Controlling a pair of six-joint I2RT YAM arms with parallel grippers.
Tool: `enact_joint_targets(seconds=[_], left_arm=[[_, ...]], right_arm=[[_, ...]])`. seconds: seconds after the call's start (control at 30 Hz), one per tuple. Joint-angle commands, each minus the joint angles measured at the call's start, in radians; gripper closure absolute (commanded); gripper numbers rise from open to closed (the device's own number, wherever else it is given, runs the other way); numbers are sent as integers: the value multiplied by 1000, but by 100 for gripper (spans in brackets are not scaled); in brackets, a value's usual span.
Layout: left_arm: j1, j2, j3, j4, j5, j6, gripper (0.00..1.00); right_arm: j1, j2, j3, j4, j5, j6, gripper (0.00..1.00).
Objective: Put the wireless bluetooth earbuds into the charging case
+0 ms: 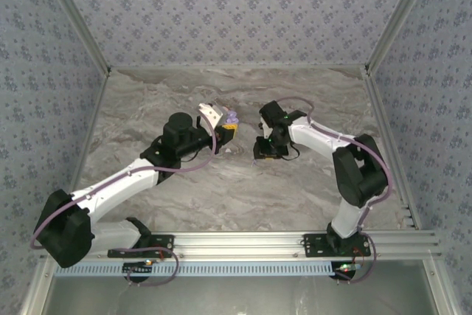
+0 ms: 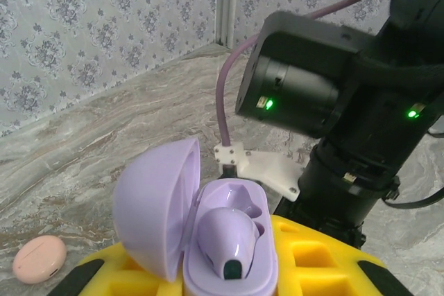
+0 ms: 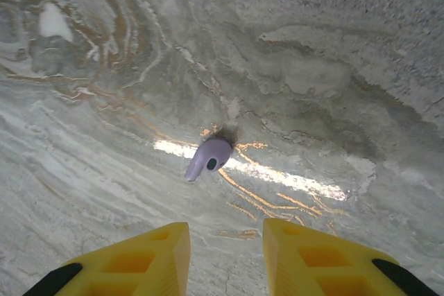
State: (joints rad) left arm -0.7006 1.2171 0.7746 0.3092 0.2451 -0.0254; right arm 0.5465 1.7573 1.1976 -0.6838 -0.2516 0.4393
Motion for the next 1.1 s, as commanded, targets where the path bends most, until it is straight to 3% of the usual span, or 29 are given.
enact_joint_targets(seconds=[0.0, 0.47, 1.07], left_arm=[[1, -33, 19, 6, -7, 22, 93], [3, -42, 10, 5, -6, 27, 93], [4, -49, 1, 10, -6, 25, 93]], right_arm=[[17, 41, 54, -36, 3, 72, 66], [51, 145, 138, -92, 88, 142, 69], [76, 234, 195, -115, 98, 142, 69]])
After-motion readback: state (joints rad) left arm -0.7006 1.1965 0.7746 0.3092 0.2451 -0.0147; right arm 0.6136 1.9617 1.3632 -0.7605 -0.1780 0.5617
